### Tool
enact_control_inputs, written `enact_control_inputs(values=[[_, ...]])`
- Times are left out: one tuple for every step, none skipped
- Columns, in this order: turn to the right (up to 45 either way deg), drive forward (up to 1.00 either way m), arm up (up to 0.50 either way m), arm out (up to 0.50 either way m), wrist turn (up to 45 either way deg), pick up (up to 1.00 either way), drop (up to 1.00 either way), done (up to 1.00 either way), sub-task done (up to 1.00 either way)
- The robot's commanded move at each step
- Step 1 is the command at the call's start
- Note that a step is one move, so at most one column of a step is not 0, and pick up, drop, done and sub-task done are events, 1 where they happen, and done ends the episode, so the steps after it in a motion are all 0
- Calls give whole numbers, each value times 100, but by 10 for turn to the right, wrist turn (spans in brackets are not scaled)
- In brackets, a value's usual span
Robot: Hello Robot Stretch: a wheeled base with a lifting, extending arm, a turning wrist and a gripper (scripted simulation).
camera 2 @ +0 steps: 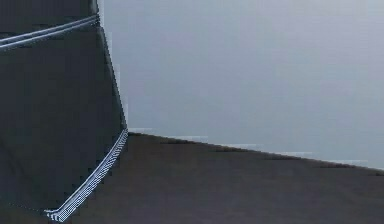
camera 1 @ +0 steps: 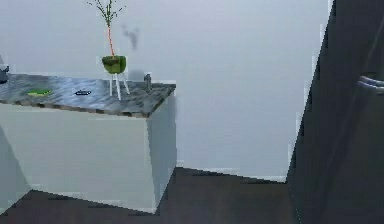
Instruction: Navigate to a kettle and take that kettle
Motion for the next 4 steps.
enact_control_inputs(values=[[-270, 0, 0, 0, 0, 0, 0, 0, 0], [0, 40, 0, 0, 0, 0, 0, 0, 0], [-330, 0, 0, 0, 0, 0, 0, 0, 0], [0, 95, 0, 0, 0, 0, 0, 0, 0]])
